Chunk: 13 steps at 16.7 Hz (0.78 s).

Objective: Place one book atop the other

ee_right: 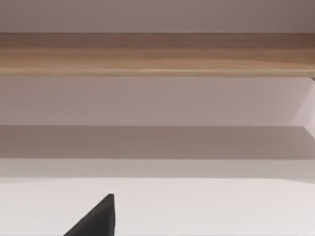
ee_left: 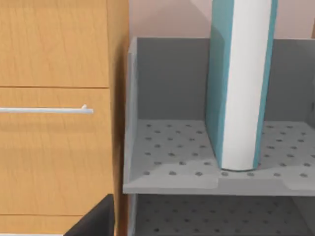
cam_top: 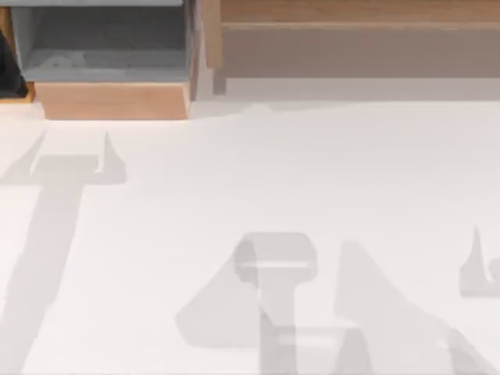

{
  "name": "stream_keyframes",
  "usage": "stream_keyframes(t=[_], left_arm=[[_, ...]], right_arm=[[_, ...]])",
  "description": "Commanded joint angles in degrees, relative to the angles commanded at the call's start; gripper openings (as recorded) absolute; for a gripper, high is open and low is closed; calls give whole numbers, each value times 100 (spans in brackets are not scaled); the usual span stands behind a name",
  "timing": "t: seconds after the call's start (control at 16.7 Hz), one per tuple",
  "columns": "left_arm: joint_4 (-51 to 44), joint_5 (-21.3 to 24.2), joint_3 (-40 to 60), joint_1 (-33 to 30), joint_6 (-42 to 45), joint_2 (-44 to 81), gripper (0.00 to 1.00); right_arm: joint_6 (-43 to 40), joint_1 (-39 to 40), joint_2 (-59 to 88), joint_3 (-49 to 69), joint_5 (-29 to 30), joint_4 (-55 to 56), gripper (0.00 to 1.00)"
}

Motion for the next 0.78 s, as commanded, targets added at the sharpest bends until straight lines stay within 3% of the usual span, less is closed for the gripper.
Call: stream_keyframes(t=[0.48, 0.78], left_arm=[[1380, -289, 2622, -353, -23, 4027, 100], [1888, -393, 3585, -484, -33, 5508, 100]], right_arm=[[0, 0, 0, 0, 0, 0, 100], [0, 0, 0, 0, 0, 0, 100]])
